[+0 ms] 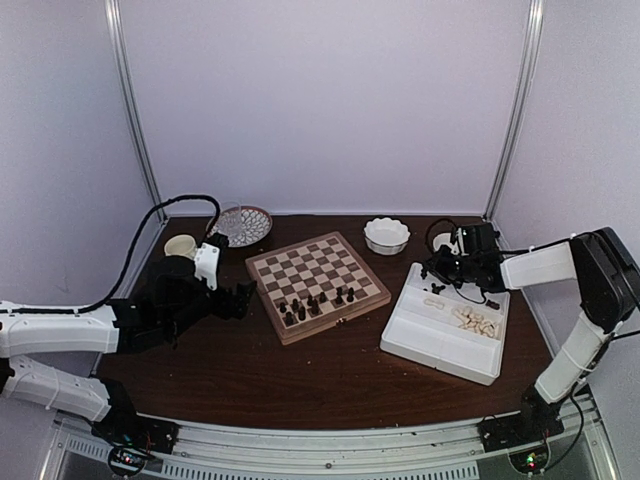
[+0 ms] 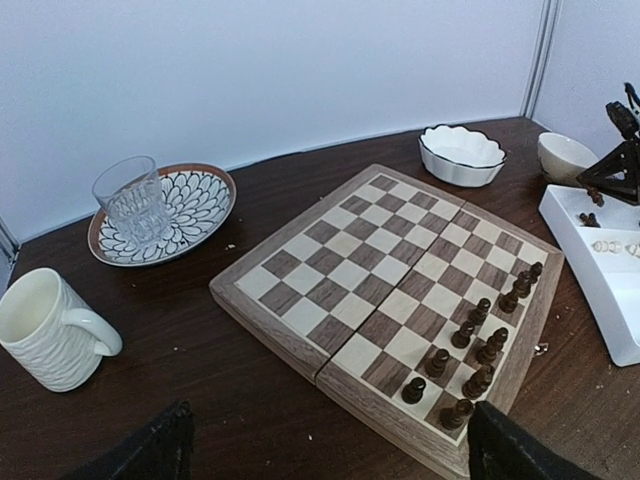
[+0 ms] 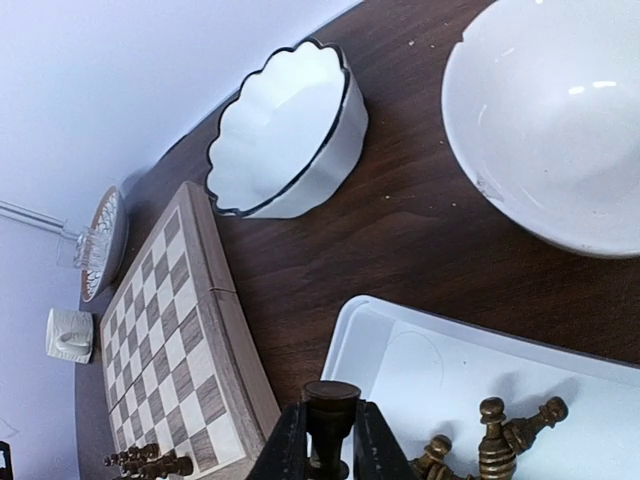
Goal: Set up the chess pieces on the board
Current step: Pick up the chess pile from the storage box, then place the queen at the center of the board.
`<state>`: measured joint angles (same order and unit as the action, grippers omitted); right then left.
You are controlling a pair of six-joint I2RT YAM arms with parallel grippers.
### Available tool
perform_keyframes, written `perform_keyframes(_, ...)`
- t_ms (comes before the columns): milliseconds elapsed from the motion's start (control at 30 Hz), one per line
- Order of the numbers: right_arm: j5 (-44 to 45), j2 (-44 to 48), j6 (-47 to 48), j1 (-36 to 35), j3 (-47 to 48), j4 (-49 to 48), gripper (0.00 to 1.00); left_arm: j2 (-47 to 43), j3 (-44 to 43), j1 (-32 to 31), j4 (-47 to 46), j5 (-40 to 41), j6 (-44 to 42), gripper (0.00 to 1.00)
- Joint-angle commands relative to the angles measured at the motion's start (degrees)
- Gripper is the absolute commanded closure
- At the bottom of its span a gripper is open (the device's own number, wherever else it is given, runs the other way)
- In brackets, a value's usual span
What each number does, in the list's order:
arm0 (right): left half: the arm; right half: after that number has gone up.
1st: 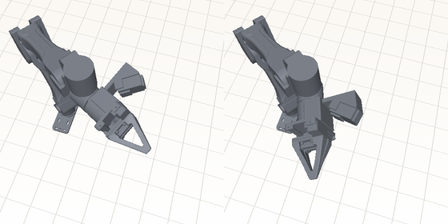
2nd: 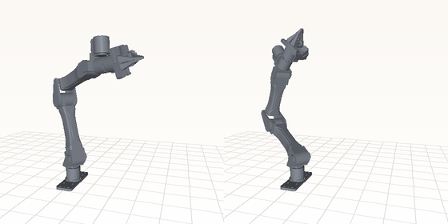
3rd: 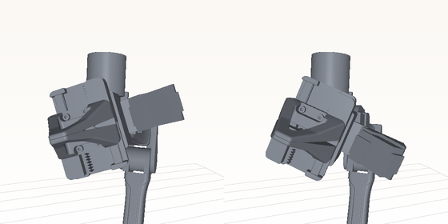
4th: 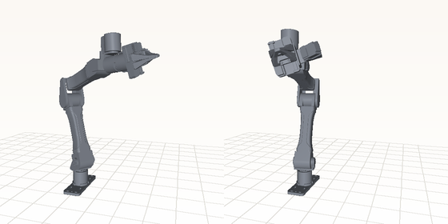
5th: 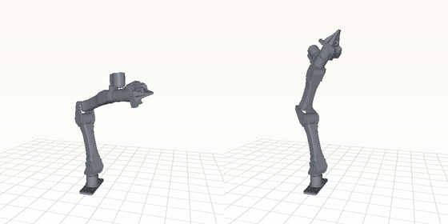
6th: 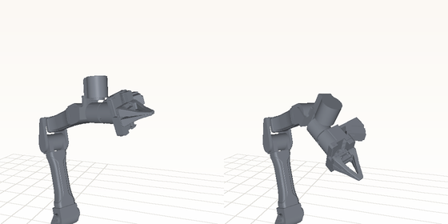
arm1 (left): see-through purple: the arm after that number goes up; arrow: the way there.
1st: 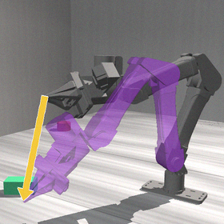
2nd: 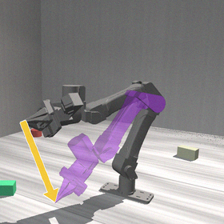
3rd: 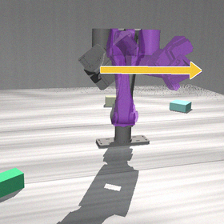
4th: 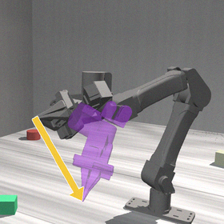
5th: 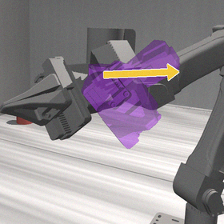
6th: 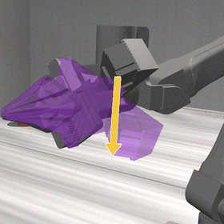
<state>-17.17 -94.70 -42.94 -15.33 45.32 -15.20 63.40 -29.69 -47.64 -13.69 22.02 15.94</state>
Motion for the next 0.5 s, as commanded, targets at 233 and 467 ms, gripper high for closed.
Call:
perform_keyframes(233,-8.9,5.3,5.6,-0.7,-4.4,-10.5,0.84,2.4,-2.2,-0.1,-4.9,-15.8,-3.1,0.08)
perform_keyframes(467,-17.4,6.7,13.0,-6.5,-4.3,-15.3,0.84,5.0,-3.7,-0.1,-5.6,-24.6,-4.0,0.09)
